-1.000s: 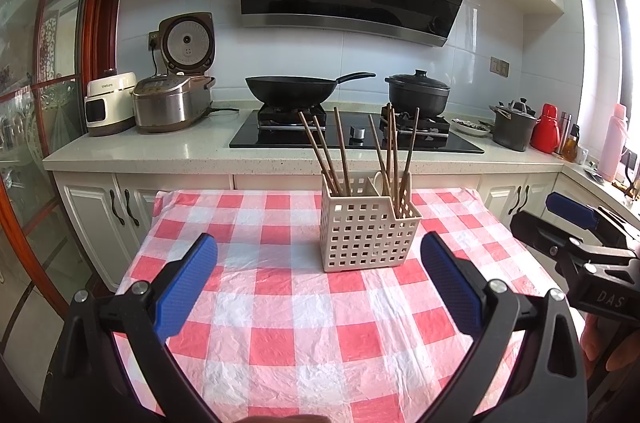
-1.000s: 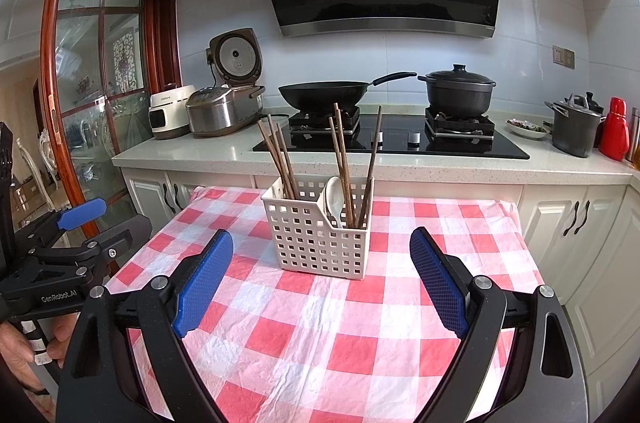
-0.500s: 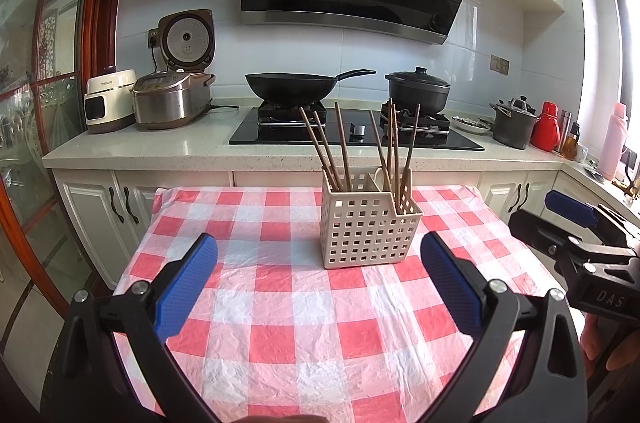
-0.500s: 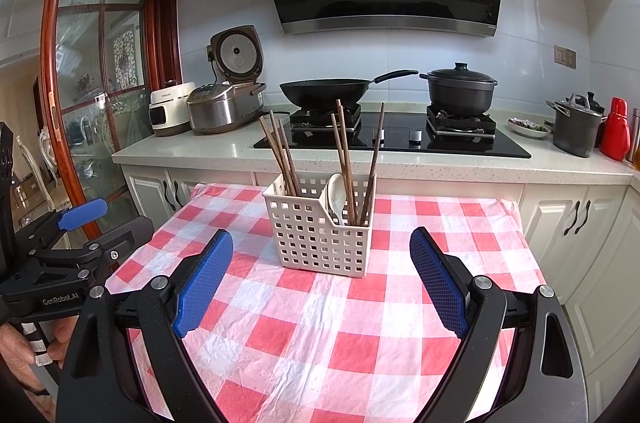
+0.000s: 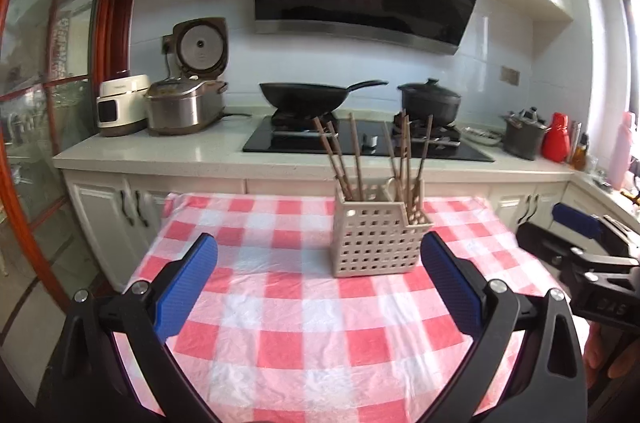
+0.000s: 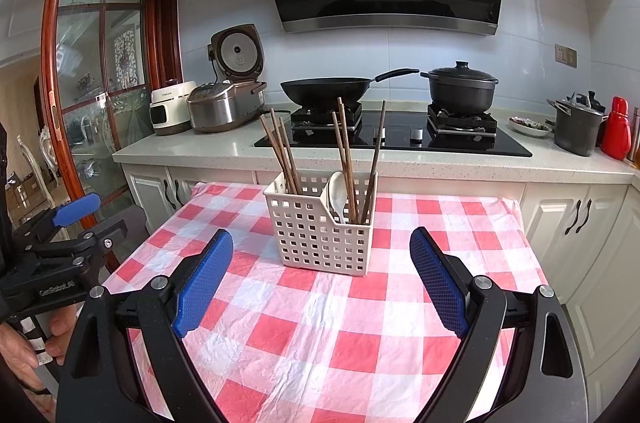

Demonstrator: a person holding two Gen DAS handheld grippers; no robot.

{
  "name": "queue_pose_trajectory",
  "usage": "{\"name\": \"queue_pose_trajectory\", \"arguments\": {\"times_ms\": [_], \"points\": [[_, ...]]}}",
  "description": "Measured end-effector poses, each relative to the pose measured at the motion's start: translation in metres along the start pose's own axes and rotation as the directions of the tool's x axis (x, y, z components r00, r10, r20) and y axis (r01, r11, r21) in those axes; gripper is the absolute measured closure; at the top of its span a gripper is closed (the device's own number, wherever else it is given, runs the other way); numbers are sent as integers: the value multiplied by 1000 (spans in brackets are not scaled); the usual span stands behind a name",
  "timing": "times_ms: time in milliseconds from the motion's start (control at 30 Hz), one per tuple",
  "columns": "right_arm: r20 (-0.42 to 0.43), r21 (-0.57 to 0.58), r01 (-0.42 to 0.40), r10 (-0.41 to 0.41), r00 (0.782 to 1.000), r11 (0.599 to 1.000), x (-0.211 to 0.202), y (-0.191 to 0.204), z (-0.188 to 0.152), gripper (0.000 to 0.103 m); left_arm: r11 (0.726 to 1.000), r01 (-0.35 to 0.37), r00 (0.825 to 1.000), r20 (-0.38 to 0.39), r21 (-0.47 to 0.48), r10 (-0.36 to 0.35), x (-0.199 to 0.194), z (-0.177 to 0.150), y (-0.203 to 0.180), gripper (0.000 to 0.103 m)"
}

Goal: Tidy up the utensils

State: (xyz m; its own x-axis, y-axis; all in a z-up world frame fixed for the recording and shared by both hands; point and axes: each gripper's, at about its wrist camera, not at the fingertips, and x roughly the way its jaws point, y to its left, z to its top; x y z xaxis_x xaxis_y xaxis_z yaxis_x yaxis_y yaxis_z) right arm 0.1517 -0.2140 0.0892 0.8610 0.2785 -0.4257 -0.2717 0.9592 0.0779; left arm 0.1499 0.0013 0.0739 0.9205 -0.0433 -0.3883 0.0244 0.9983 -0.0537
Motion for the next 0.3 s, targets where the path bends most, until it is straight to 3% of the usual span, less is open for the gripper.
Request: {"name": "queue_pose_trajectory", "arguments": {"times_ms": [167, 300], "points": [[-11, 5, 2, -2, 1000, 1000, 4, -4, -1, 18, 999, 14, 999, -45, -43, -16, 12, -2, 9, 5], [-40, 7, 27, -27, 999, 1000, 16, -17, -9, 18, 1000, -4, 995, -100, -9, 3, 32, -10, 20, 5]]}}
